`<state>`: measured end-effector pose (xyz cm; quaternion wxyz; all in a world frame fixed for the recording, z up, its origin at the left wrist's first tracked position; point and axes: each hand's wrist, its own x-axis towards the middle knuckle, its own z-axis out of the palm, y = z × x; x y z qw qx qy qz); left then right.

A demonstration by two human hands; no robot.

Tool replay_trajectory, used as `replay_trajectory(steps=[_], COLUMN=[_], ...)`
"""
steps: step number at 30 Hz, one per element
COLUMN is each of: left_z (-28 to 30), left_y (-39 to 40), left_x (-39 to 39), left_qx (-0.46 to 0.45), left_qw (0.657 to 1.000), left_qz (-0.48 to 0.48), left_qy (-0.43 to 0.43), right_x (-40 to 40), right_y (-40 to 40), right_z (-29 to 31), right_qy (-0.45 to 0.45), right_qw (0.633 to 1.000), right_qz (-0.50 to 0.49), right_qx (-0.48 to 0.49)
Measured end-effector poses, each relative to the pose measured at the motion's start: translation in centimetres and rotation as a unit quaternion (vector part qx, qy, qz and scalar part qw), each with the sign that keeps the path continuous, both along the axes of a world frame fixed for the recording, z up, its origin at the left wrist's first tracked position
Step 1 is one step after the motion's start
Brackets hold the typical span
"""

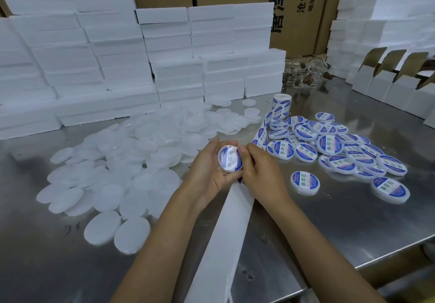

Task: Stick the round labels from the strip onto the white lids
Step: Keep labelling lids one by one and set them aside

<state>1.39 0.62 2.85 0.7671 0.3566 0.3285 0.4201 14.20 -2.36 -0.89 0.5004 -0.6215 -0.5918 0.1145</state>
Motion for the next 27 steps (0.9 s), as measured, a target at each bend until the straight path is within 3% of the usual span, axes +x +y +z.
replay_trajectory(steps=[6, 16, 21, 27], left_z=[0.4, 0.7, 0.9, 0.9], left_y=[-0.5, -0.8, -0.8, -0.6], left_x=[0.9, 1.0, 0.7, 0.5], left_qx=[0.011, 0.034, 0.062, 0.082], left_qw=[0.999, 0.998, 0.996, 0.996], left_qz=[-0.005, -0.003, 0.021, 0.029], left_qy=[0.045, 0.046, 0.061, 0.028], right_x=[-0.3, 0.2, -0.6, -0.5], right_y=[-0.1, 0.2, -0.1, 0.0], right_z=[-0.2, -0.4, -0.1, 0.1], right_qy=[-0.113, -0.022, -0.089, -0.053], right_qw=[0.988, 0.999, 0.993, 0.998], right_qz=[-0.096, -0.023, -0.056, 0.001], right_qx=[-0.045, -0.022, -0.055, -0.041])
